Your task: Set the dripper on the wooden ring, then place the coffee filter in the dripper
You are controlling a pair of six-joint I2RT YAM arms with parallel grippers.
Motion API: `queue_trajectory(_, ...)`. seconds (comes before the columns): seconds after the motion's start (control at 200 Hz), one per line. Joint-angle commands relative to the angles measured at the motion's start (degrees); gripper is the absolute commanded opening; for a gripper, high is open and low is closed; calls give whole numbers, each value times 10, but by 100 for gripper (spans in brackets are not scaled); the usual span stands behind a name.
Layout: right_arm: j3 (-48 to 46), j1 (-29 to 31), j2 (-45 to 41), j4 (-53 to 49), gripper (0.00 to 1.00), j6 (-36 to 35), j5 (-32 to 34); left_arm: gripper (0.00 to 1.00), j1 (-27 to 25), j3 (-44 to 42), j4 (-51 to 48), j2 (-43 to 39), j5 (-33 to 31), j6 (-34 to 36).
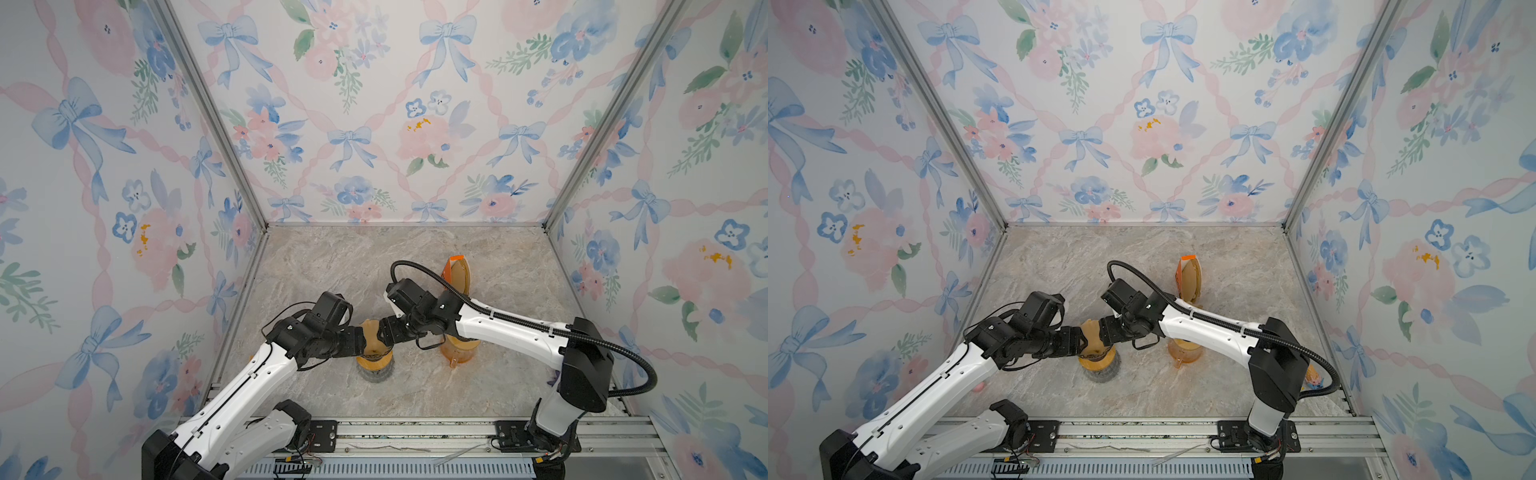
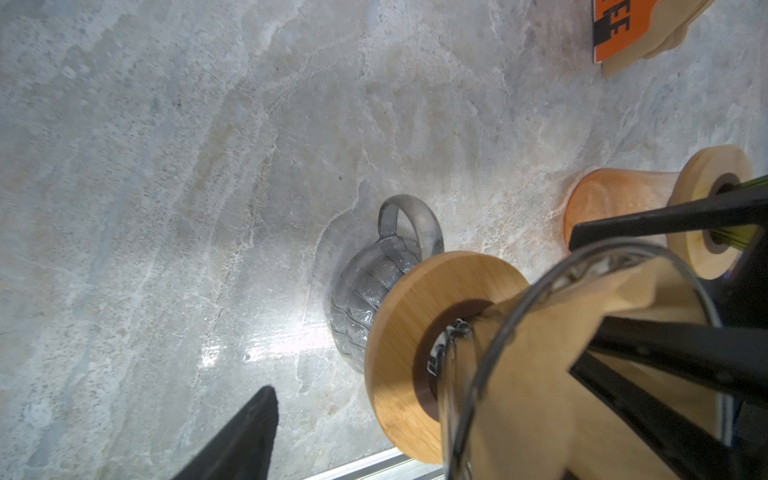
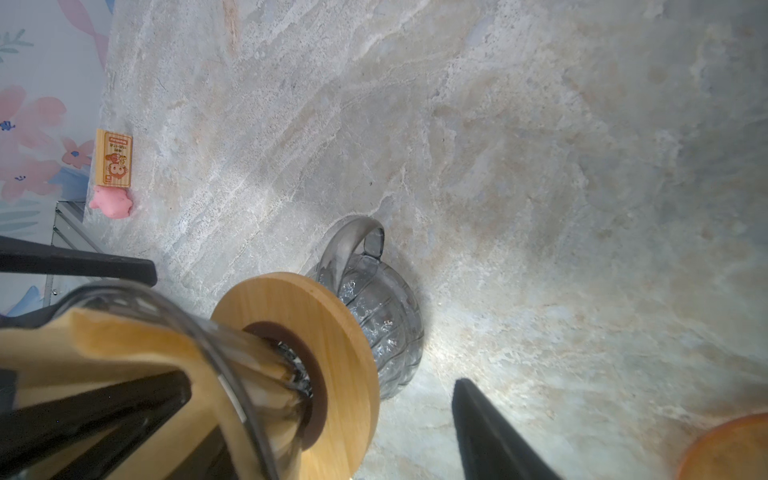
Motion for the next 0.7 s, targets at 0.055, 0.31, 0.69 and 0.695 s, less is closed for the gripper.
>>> queue_trajectory(0.055, 5, 3, 13, -24, 70, -6, 18, 76, 5, -3, -6, 4, -7, 11)
queue_trajectory(0.31, -5, 3, -19, -3, 70, -15, 10, 76, 4, -6, -7, 5, -6, 11)
queue_trajectory(0.69, -3, 12, -51, -12, 71, -20, -34, 76, 4, 3, -6, 7, -2, 11)
queue_trajectory(0.695, -3, 12, -50, -14, 71, -20, -33, 76, 4, 3, -6, 7, -2, 10)
